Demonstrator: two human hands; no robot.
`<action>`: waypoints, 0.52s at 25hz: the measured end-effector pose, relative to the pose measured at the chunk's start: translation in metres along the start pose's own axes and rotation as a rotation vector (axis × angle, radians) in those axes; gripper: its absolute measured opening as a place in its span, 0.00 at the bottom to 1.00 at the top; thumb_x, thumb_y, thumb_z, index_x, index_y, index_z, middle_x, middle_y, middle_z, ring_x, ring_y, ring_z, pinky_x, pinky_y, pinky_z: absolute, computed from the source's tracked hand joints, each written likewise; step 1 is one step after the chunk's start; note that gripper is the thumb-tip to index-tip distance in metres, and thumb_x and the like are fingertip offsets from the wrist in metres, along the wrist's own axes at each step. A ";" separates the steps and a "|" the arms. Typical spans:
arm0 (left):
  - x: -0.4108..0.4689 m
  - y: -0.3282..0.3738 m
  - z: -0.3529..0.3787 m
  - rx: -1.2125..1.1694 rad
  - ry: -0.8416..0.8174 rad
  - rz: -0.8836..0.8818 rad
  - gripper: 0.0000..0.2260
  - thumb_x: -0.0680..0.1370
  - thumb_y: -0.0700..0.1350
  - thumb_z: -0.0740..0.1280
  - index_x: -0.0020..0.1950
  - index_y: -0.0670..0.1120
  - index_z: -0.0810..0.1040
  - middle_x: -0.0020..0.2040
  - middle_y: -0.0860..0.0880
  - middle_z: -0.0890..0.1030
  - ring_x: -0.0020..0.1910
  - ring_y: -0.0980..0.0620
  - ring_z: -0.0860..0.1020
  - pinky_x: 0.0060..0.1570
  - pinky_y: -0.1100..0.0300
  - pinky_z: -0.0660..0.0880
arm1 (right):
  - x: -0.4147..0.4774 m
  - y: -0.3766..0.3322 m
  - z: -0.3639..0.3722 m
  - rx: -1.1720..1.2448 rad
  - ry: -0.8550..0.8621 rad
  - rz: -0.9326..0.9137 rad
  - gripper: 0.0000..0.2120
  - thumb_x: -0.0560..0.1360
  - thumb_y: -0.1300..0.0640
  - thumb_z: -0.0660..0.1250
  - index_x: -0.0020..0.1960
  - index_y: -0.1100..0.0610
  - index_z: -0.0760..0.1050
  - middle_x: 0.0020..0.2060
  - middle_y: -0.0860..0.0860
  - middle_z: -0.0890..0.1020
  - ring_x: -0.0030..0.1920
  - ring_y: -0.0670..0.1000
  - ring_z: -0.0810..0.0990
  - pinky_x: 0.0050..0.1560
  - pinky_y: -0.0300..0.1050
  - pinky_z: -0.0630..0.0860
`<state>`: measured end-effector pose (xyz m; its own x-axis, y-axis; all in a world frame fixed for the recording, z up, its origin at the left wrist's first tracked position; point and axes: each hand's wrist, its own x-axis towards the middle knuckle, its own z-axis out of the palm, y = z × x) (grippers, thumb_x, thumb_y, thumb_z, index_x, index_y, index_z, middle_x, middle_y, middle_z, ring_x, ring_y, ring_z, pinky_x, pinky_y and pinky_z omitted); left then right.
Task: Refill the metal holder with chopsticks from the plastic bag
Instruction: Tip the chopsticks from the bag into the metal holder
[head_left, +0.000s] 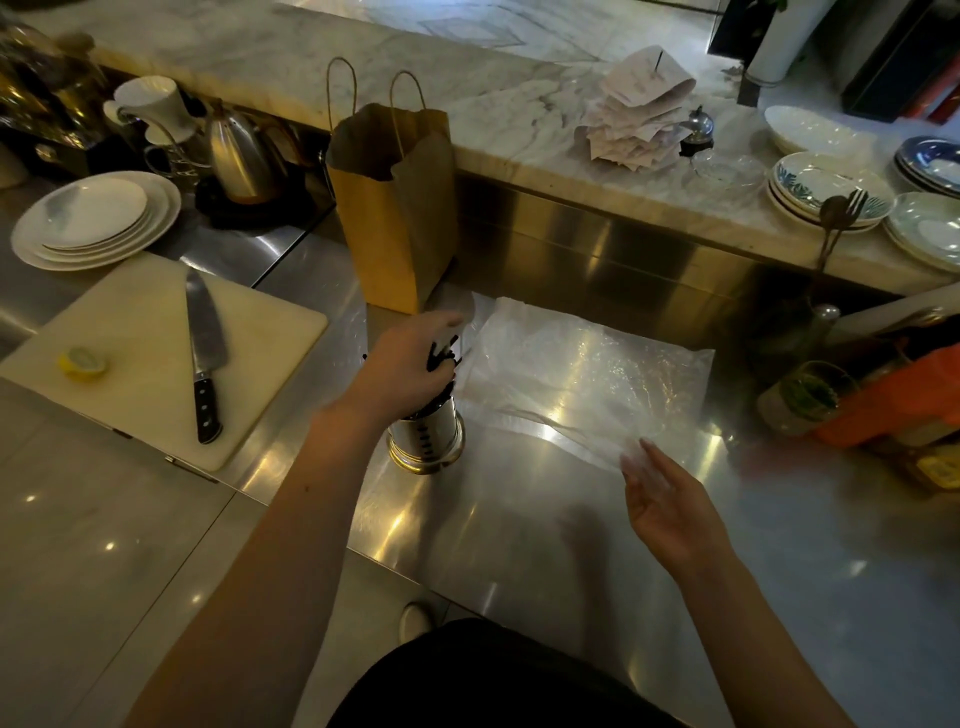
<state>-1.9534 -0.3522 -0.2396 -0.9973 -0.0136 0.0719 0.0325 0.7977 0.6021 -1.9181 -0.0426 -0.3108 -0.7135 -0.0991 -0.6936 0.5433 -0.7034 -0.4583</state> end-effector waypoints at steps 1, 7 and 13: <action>0.006 -0.002 0.001 0.000 -0.070 0.006 0.21 0.76 0.39 0.67 0.70 0.45 0.72 0.65 0.47 0.78 0.65 0.49 0.74 0.60 0.65 0.64 | 0.000 -0.001 -0.001 0.010 -0.029 -0.006 0.23 0.60 0.62 0.79 0.54 0.60 0.79 0.51 0.56 0.84 0.44 0.52 0.86 0.38 0.37 0.82; 0.004 -0.011 0.014 0.001 -0.118 0.065 0.08 0.79 0.45 0.67 0.55 0.46 0.83 0.52 0.49 0.83 0.46 0.59 0.75 0.44 0.74 0.65 | 0.004 -0.002 -0.016 0.063 0.003 -0.051 0.30 0.54 0.63 0.81 0.55 0.61 0.78 0.54 0.56 0.84 0.44 0.52 0.86 0.41 0.37 0.82; 0.000 -0.027 0.018 0.047 0.003 0.107 0.08 0.78 0.44 0.66 0.54 0.46 0.83 0.51 0.49 0.82 0.48 0.57 0.74 0.49 0.62 0.70 | 0.018 0.015 -0.037 0.015 0.103 -0.059 0.27 0.69 0.63 0.76 0.65 0.59 0.72 0.43 0.48 0.87 0.44 0.45 0.86 0.45 0.36 0.80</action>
<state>-1.9553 -0.3623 -0.2702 -0.9882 0.0714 0.1358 0.1353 0.8224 0.5526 -1.9059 -0.0287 -0.3508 -0.6940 0.0151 -0.7198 0.4947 -0.7163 -0.4920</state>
